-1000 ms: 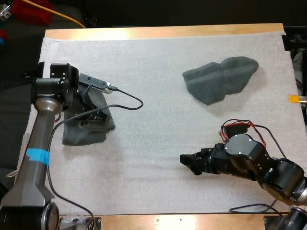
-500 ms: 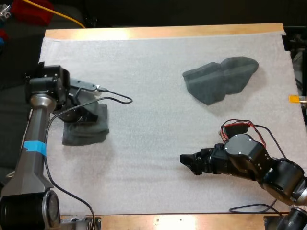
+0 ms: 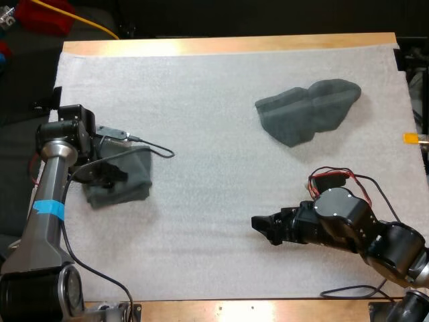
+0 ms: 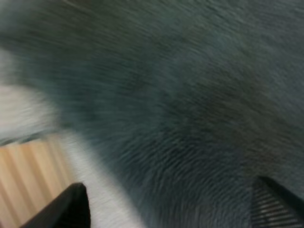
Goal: Pick towel from pile, fold and stack
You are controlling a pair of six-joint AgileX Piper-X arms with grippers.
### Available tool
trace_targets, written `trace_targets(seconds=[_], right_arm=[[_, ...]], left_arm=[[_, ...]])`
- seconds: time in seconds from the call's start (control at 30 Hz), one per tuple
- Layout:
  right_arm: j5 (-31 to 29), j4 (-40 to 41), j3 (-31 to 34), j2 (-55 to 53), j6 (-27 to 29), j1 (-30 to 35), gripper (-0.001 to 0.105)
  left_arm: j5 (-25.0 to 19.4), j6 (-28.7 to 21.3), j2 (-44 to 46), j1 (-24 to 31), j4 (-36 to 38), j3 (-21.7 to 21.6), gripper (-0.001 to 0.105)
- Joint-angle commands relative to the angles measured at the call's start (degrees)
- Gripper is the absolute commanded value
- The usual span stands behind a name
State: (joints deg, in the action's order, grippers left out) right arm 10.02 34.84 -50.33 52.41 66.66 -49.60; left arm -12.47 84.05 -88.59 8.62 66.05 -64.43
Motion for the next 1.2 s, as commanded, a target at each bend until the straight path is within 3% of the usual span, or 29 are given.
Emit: trace_targets(seconds=[0.0, 0.13, 0.27, 0.53, 0.67, 1.17], right_arm=[[0.57, 0.07, -0.27, -0.32, 0.37, -0.03, 0.076], [0.57, 0.07, -0.27, -0.32, 0.37, -0.03, 0.076], [0.57, 0.07, -0.27, -0.32, 0.37, -0.03, 0.076], [0.57, -0.77, -0.27, -0.32, 0.37, -0.03, 0.076], [0.57, -1.74, -0.27, -0.32, 0.37, -0.03, 0.076], [0.57, -2.07, -0.27, -0.32, 0.37, -0.03, 0.076]], left_arm=[[-3.84, 1.62, 0.30, -0.06, -0.19, -0.74, 0.069], [-7.16, 3.41, 1.46, -0.06, -0.19, -2.73, 0.069], [-4.95, 4.01, 3.18, -0.27, -0.19, -5.15, 0.069], [11.36, 4.21, 5.46, -0.25, -1.26, -6.57, 0.069], [17.02, 4.61, 5.46, -0.25, -3.33, -6.57, 0.069], [17.24, 6.05, -4.38, -0.25, -9.41, -6.57, 0.069]])
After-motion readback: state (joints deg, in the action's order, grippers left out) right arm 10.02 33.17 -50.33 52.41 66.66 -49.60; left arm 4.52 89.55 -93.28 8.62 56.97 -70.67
